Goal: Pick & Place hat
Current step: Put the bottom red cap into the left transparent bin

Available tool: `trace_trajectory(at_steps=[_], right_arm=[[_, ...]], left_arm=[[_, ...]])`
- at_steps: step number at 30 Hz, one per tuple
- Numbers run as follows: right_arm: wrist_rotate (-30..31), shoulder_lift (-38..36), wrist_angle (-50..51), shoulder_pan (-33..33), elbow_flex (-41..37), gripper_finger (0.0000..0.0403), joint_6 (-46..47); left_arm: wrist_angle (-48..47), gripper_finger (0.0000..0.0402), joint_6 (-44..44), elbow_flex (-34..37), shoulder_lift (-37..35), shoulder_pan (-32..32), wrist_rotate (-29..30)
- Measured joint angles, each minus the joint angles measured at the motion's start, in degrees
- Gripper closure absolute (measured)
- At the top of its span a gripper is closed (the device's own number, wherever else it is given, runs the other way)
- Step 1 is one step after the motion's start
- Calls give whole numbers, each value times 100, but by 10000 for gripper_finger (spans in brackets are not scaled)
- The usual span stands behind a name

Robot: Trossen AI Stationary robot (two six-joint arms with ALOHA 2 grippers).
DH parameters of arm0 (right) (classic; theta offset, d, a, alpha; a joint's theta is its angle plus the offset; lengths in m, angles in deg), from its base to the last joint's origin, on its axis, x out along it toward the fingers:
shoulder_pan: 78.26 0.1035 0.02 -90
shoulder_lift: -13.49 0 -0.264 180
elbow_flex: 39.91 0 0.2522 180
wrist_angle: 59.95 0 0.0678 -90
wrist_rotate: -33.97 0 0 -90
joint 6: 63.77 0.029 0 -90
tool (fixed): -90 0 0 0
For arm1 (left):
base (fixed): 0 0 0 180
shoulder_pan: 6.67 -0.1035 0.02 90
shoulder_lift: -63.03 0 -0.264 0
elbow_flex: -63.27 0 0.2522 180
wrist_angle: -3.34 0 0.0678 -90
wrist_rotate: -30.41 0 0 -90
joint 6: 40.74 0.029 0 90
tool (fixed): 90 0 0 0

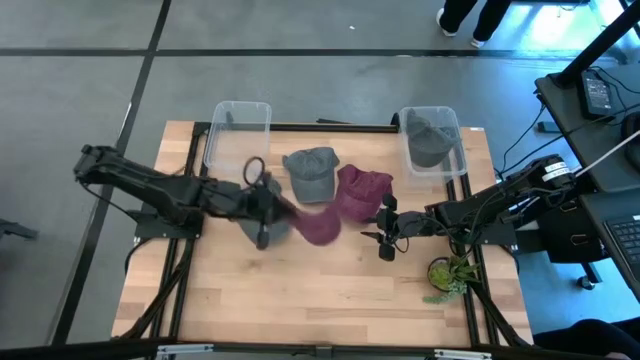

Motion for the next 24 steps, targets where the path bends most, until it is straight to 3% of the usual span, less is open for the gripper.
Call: trace_trajectory(at_steps=[9, 18, 24], right_arm=[[0, 0, 4, 0, 0, 244, 0], [2, 0, 7, 0, 0, 244, -6], [12, 0, 7, 0, 0, 244, -125]], left_arm=[[-2490, 393, 915, -1622, -219, -524, 2120], [-3234, 393, 2455, -2603, -226, -1571, 3225], [-3412, 393, 3468, -2603, -176, -2475, 3336]])
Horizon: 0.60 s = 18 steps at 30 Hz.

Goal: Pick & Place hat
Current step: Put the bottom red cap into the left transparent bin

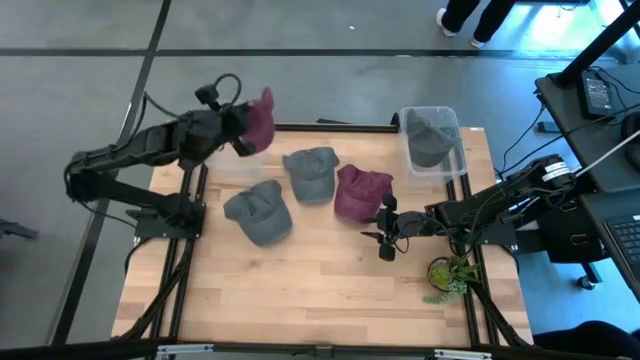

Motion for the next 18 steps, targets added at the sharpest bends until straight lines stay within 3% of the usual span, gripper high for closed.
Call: trace_trajectory(at_steps=[7, 10, 18], right_arm=[[83, 0, 2, 0, 0, 244, 0], [101, 0, 11, -2, 0, 244, -4], [101, 0, 11, -2, 0, 244, -6]], left_arm=[[-130, 394, 249, 251, 69, -1172, -63], [-76, 394, 199, 500, 79, -1650, -550], [1218, 394, 683, 1474, 75, -2321, -1342]])
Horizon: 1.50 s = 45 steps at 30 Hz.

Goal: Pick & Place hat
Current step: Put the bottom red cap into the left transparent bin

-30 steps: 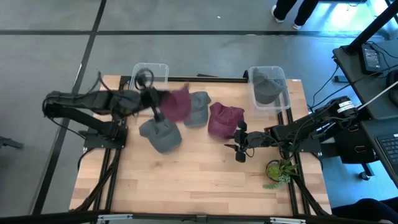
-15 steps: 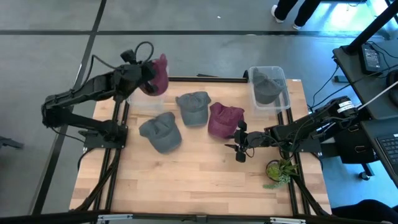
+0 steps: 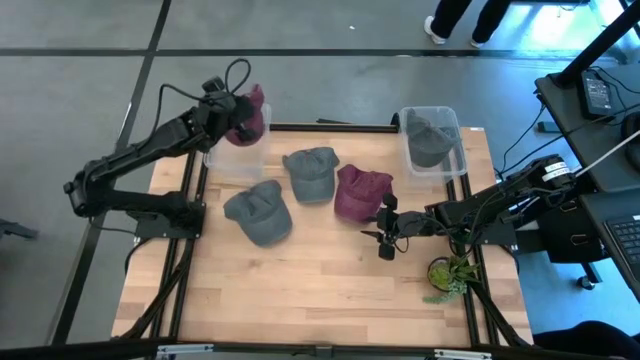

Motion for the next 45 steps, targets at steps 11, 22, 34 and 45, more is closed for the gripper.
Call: trace_trajectory(at_steps=[11, 22, 34, 45], right_arm=[[-1, 0, 2, 0, 0, 244, -22], [-2, 0, 7, 0, 0, 244, -22], [-4, 0, 7, 0, 0, 244, -11], [-7, 1, 7, 0, 0, 244, -2]], left_arm=[[468, 392, -198, 1036, 0, -389, -417], [1134, 373, -564, 1797, 0, -595, -461], [1093, 369, -767, 1894, 0, -826, -477], [1086, 365, -768, 1896, 0, -828, -475]])
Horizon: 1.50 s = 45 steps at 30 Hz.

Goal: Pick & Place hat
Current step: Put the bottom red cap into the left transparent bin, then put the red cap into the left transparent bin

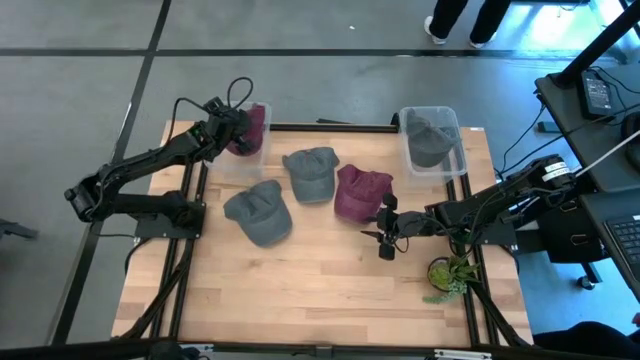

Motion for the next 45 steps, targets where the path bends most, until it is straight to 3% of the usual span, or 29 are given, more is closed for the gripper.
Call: trace_trajectory(at_steps=[7, 21, 30, 37, 45], right_arm=[[-2, 1, 0, 0, 0, 244, 2], [-204, 1, 0, 0, 0, 244, 55], [-206, 1, 0, 1, 0, 244, 142], [-203, 1, 0, 0, 0, 244, 157], [-201, 1, 0, 0, 0, 244, 181]], left_arm=[[0, 330, 90, -2, 0, 2, 258], [115, 202, -55, -1, -5, 0, 421], [639, 197, -359, -2, -17, 1, 1003], [777, 195, -1097, -2, -20, 0, 1658], [734, 198, -1969, -2, -20, -121, 1692]])
